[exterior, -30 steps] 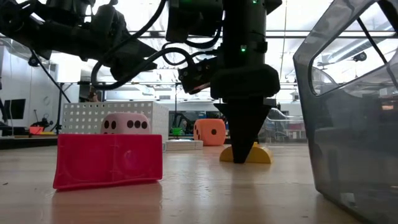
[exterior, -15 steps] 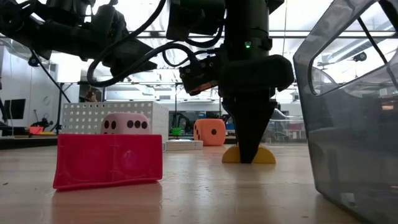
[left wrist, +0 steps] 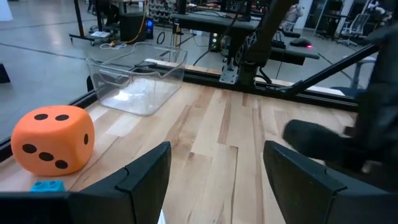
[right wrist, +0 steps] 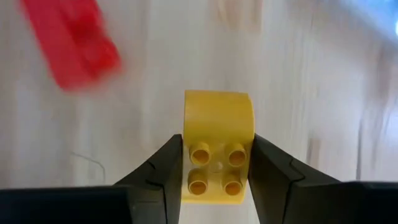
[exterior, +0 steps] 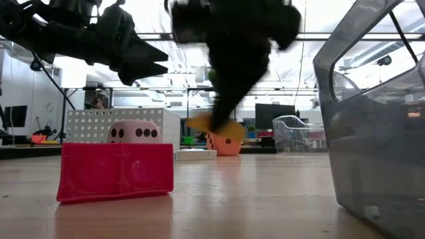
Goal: Pick & Place Toys
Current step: Put the small yellow game piece into the white bin
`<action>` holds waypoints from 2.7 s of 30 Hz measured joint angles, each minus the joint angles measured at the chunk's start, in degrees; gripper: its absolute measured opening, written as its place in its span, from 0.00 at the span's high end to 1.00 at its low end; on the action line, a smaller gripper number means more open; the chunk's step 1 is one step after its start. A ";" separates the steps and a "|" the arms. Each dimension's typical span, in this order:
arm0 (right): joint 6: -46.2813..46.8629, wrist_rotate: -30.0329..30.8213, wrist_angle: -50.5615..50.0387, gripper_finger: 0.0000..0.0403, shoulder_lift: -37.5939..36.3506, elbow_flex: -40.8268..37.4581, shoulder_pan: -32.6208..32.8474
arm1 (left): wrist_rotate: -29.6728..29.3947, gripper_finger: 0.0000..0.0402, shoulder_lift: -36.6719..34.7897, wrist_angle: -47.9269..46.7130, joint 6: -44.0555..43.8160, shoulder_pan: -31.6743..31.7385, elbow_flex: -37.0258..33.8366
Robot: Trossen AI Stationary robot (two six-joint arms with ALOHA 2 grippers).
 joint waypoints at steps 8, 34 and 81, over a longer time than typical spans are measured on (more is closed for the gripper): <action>-9.99 -0.11 27.26 0.67 -5.12 -8.59 0.43 | 0.43 0.35 -0.02 0.00 0.17 -0.07 0.00; -15.39 -10.25 81.17 0.67 -18.63 -44.78 -7.89 | 22.04 0.35 0.95 1.89 10.45 -3.16 0.00; -6.34 -30.66 58.05 0.67 -18.63 -39.09 -15.63 | -16.72 0.35 31.19 -4.69 46.58 -22.93 20.08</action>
